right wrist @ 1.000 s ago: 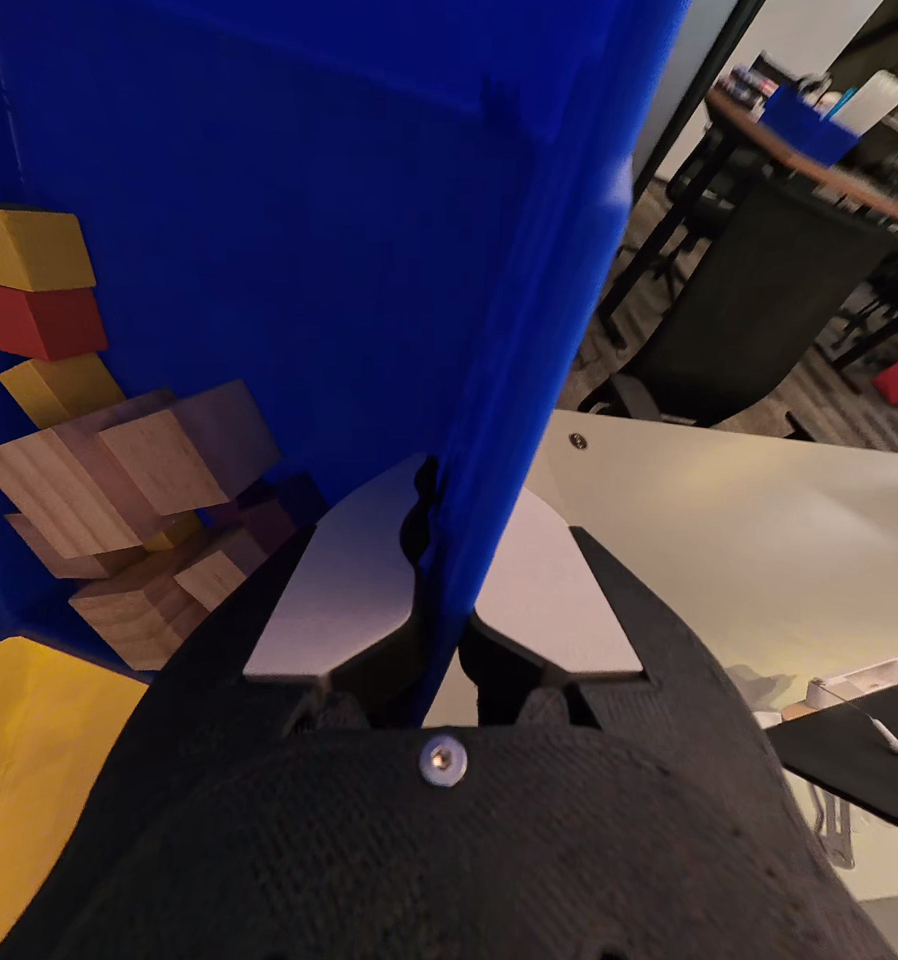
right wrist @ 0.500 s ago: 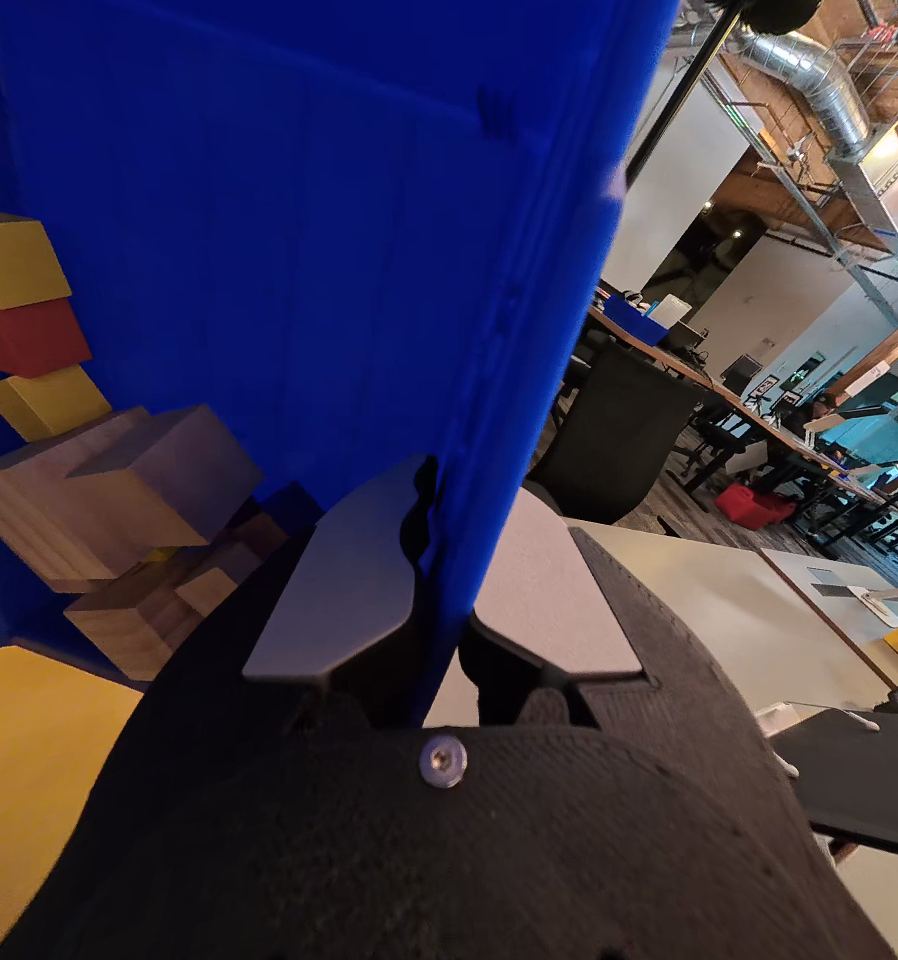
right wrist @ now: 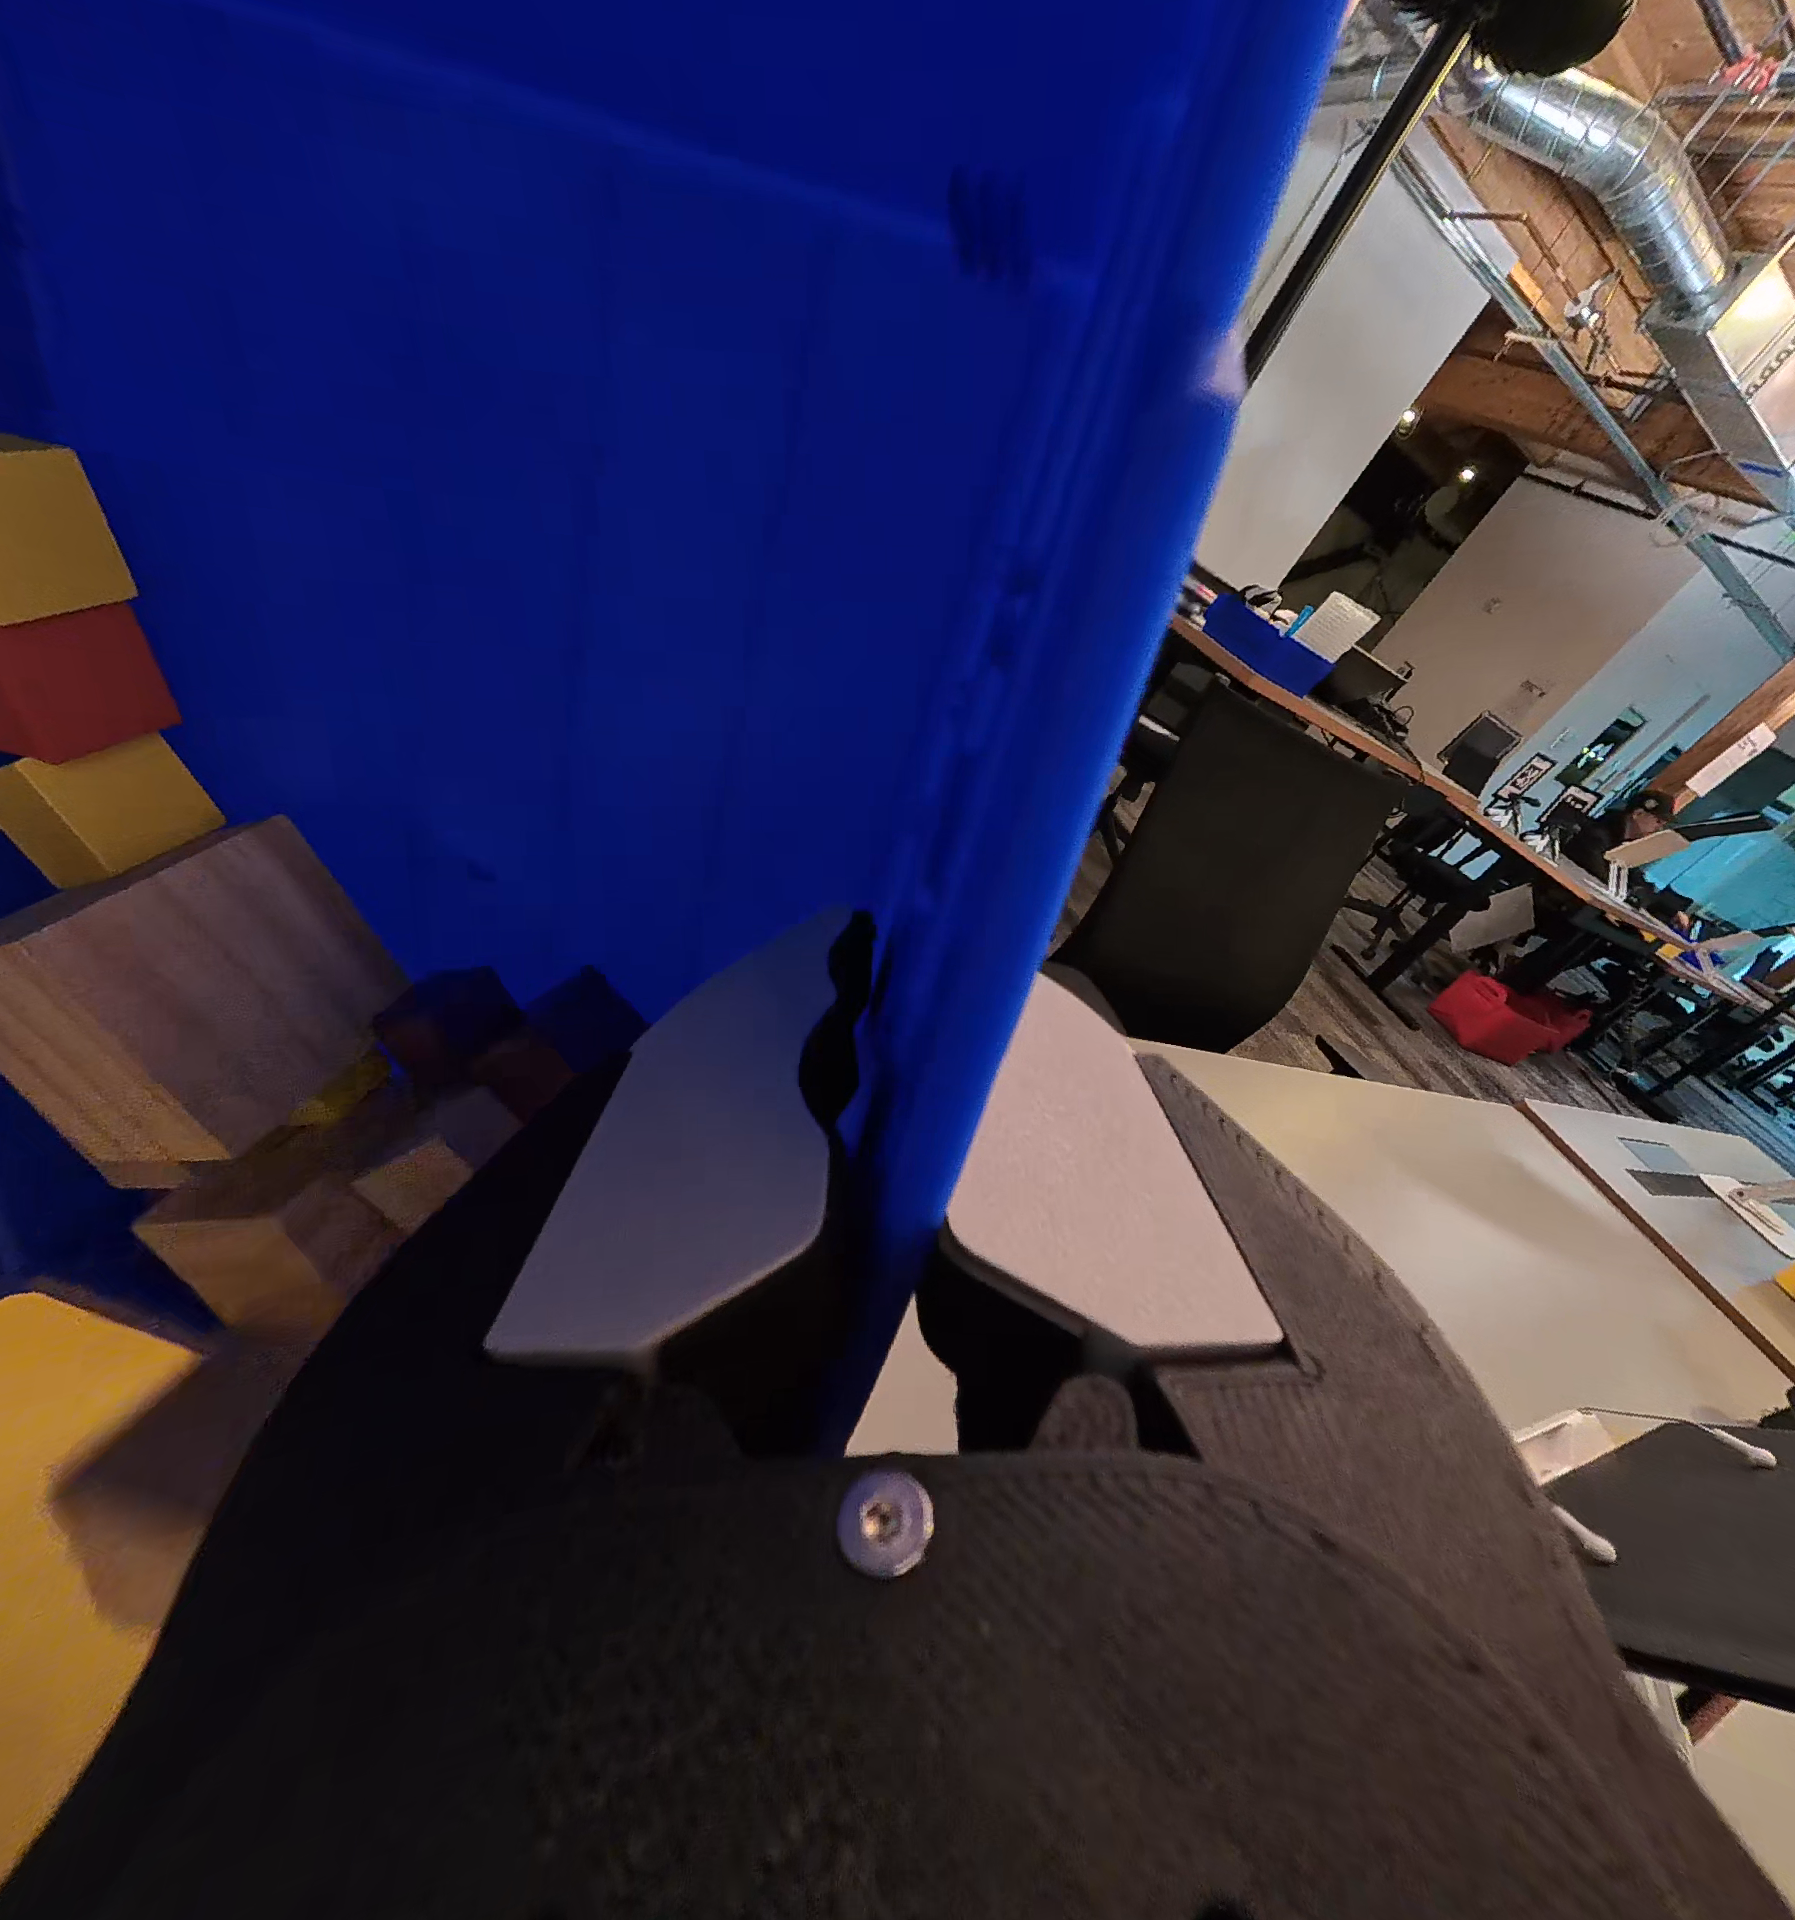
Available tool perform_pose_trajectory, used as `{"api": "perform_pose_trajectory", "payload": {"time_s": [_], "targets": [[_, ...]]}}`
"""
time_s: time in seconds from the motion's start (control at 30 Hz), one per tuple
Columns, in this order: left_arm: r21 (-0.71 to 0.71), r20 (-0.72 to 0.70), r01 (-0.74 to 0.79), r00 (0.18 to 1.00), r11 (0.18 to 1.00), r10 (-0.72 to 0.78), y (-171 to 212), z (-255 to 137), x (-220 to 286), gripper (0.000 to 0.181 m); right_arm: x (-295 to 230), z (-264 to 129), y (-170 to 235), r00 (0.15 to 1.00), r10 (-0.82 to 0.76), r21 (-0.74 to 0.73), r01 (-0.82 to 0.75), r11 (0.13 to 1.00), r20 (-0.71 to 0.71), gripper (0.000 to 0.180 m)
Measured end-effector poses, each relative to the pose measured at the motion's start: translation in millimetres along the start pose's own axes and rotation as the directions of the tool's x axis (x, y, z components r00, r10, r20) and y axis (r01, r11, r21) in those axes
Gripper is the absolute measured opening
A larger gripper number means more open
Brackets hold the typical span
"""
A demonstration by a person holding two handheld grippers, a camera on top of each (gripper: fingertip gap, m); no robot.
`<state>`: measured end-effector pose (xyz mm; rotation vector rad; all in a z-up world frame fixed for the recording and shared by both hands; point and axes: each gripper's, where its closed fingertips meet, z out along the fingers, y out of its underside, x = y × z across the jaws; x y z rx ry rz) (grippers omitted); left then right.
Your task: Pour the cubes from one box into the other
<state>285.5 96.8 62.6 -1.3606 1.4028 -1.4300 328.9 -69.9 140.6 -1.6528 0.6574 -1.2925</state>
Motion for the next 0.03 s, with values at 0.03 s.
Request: {"api": "perform_pose_trajectory", "payload": {"time_s": [0.03], "targets": [[0.009, 0.001, -0.001, 1.000, 1.000, 0.001, -0.7, -0.1, -0.4, 0.007, -0.2, -0.7, -1.0, 1.000, -0.002, 0.008, 0.002, 1.000, -0.004, 0.006]]}}
